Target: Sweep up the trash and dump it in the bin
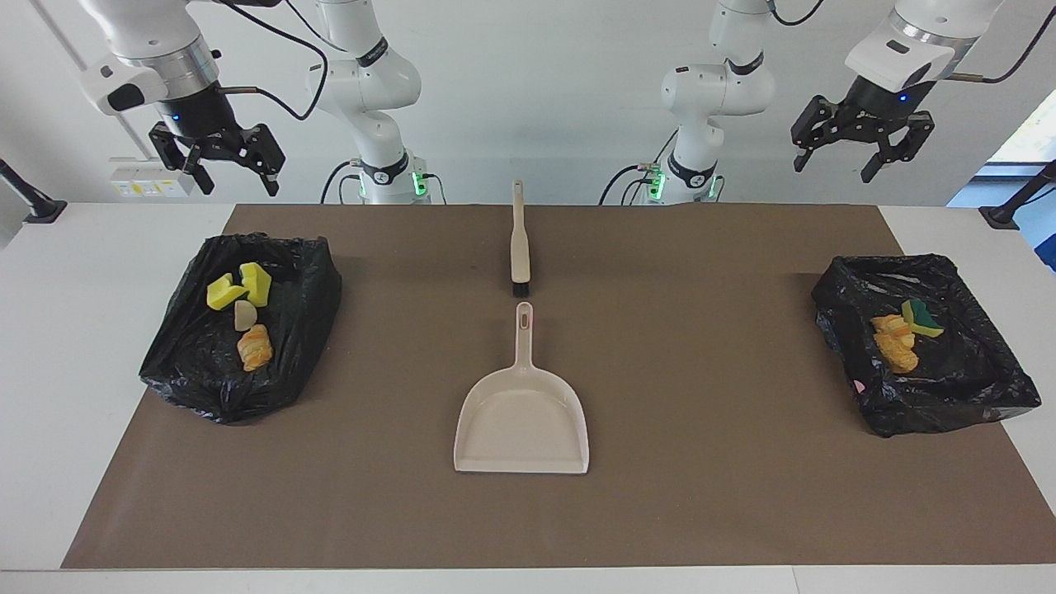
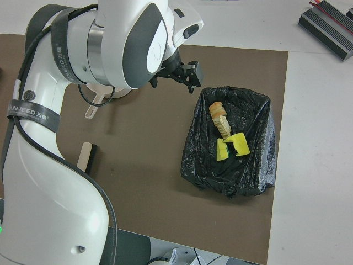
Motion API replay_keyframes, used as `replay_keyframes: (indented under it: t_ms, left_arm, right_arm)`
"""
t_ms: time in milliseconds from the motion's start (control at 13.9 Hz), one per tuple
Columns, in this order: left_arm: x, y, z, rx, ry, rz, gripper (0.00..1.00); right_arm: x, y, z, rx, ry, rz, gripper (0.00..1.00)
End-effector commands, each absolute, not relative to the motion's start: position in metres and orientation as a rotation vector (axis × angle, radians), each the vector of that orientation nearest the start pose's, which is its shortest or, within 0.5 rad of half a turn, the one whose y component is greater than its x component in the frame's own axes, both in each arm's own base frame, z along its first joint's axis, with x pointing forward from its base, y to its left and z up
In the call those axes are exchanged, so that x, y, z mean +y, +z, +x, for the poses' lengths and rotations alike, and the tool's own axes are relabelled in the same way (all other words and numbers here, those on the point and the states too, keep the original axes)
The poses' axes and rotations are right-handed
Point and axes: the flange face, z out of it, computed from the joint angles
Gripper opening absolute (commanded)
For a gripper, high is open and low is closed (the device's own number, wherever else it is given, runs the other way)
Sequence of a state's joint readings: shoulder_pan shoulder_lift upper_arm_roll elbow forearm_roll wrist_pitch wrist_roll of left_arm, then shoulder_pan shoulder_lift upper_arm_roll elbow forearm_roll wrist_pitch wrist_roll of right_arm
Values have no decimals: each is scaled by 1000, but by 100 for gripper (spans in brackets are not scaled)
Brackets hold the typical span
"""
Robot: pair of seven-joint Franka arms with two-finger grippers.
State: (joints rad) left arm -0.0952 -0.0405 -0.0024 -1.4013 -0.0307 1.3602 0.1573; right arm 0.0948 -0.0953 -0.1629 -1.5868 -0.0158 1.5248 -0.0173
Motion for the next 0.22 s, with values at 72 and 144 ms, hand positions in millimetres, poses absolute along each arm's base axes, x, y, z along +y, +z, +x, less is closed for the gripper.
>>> replay_keyframes:
  t_ms: [72,144]
  left_arm:
    - [-34,712,518,361,11,-3166,100]
    - [-35,712,519,360,1,-3165,100]
  right_arm:
    - [-39,668,516,80,-66,-3141,100]
    - [-39,668,515,83,-65,-3140,100]
